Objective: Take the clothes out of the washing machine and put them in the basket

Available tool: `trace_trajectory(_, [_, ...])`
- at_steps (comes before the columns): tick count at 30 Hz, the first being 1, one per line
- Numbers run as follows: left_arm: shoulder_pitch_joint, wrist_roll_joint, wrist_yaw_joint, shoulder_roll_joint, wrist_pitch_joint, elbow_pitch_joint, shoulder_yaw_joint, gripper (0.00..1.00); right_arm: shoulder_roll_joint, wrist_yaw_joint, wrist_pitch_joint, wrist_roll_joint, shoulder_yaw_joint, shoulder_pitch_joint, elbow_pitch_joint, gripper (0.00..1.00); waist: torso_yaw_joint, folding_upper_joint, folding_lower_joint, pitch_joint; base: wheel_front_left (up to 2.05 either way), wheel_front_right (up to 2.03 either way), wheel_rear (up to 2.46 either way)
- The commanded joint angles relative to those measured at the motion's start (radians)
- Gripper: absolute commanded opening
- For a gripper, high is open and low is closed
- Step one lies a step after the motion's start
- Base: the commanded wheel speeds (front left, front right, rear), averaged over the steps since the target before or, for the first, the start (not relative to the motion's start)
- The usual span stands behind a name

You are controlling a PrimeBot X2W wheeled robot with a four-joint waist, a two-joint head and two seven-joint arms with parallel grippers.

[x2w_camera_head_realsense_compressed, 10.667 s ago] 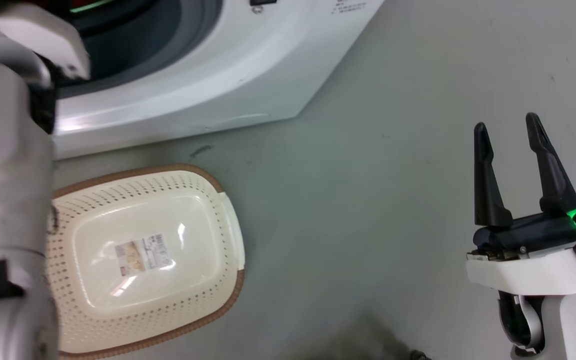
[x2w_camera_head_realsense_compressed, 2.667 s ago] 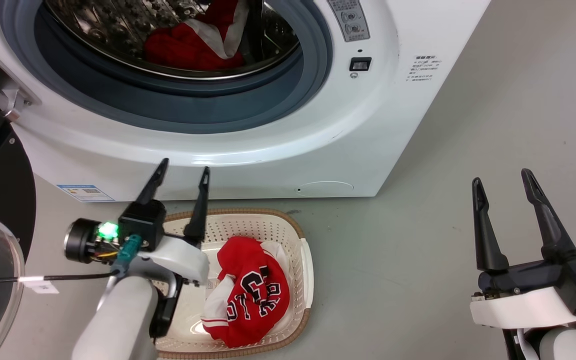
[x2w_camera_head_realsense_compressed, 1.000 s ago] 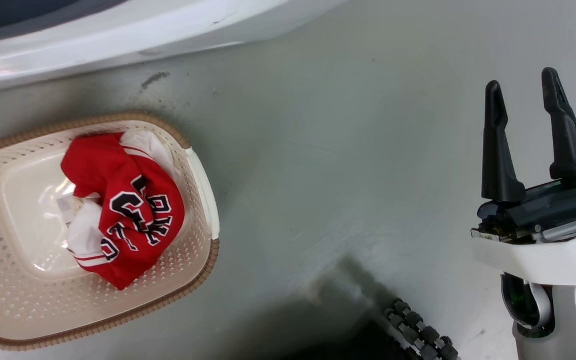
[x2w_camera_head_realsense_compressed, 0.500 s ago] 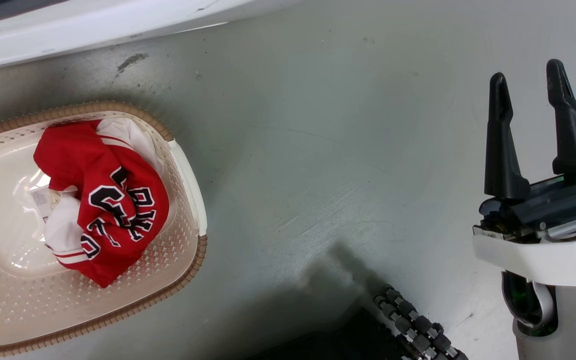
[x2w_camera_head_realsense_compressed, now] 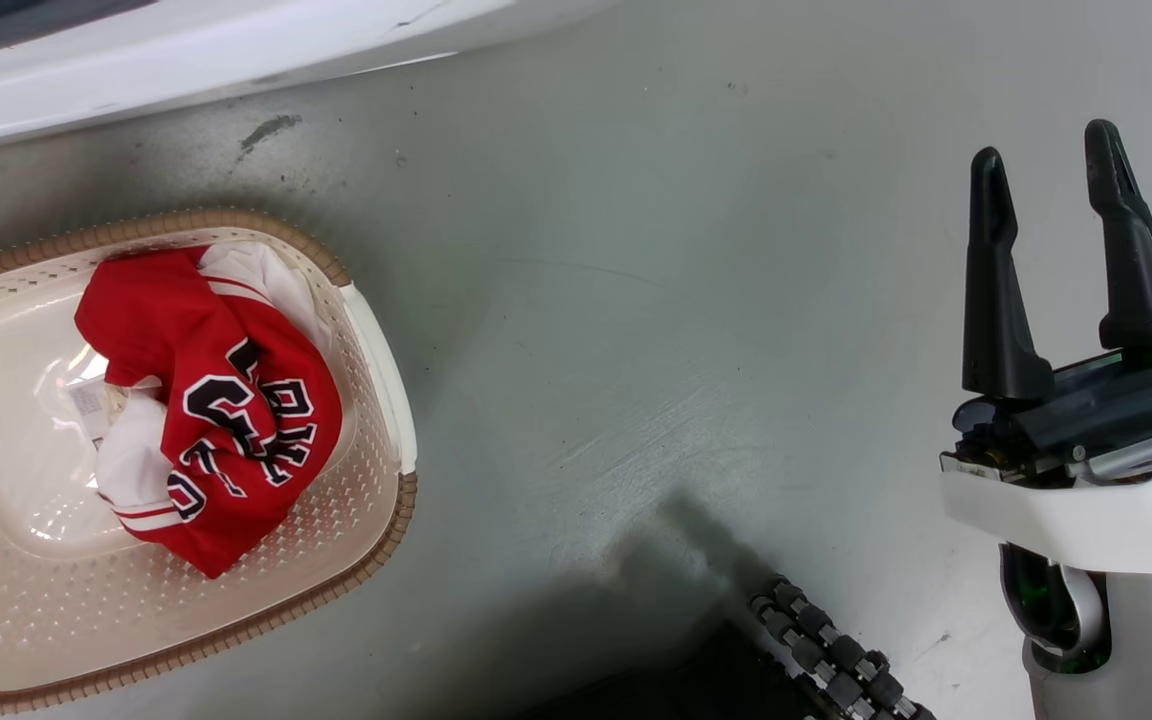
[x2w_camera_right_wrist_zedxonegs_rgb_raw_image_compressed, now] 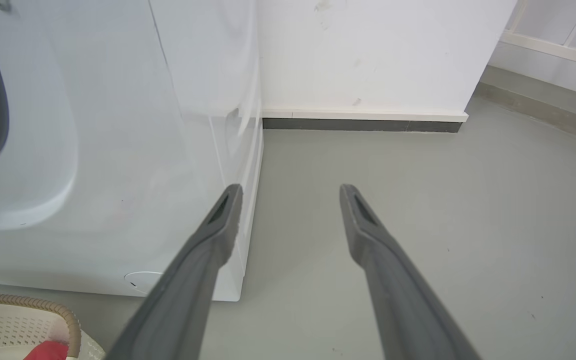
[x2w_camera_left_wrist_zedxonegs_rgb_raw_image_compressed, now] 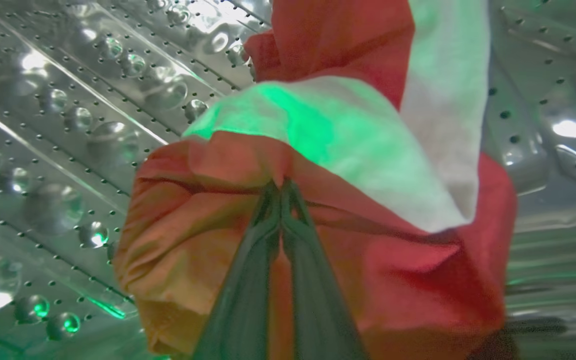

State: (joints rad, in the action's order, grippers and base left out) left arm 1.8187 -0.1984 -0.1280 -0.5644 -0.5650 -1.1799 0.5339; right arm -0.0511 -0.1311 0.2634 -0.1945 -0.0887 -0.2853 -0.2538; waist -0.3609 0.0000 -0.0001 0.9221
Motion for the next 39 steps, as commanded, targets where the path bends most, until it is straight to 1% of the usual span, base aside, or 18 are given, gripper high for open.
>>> trace_trajectory(1, [-0.038, -0.004, 0.002, -0.010, 0.007, -0.014, 0.004, 0.00, 0.002, 0.001, 0.002, 0.002, -0.001, 0.001, 0.001, 1.00, 0.001, 0.0000, 0.0001, -0.002, 0.00, 0.00, 0.00])
trace_trajectory(9, [-0.073, -0.029, 0.003, 0.012, 0.132, -0.008, 0.000, 0.00, 0.002, 0.001, 0.002, 0.022, 0.005, 0.013, 0.012, 1.00, 0.016, 0.0000, 0.0001, -0.061, 0.00, 0.00, 0.00])
trace_trajectory(15, [-0.144, -0.070, 0.004, 0.045, 0.277, -0.008, -0.017, 0.00, 0.001, 0.001, 0.002, 0.039, 0.020, 0.027, 0.025, 1.00, 0.051, 0.0000, 0.0001, -0.138, 0.00, 0.00, 0.00])
trace_trajectory(20, [-0.236, -0.103, 0.002, 0.073, 0.372, -0.028, -0.022, 0.00, 0.001, 0.001, 0.002, 0.062, 0.029, 0.048, 0.043, 1.00, 0.084, 0.0000, 0.0001, -0.217, 0.00, 0.00, 0.00])
trace_trajectory(25, [-0.344, -0.130, 0.000, 0.106, 0.499, -0.013, -0.009, 0.00, 0.001, 0.001, 0.002, 0.087, 0.042, 0.074, 0.060, 1.00, 0.118, 0.0000, 0.0001, -0.299, 0.00, 0.00, 0.00])
trace_trajectory(32, [-0.519, -0.194, -0.001, 0.167, 0.636, 0.029, 0.029, 0.00, 0.001, 0.001, 0.002, 0.118, 0.046, 0.114, 0.079, 1.00, 0.162, 0.0000, 0.0001, -0.408, 0.00, 0.00, 0.00])
trace_trajectory(39, [-0.672, -0.257, -0.001, 0.191, 0.764, 0.089, 0.052, 0.00, 0.001, 0.001, 0.002, 0.144, 0.054, 0.156, 0.086, 1.00, 0.196, 0.0000, 0.0001, -0.500, 0.00, 0.00, 0.00])
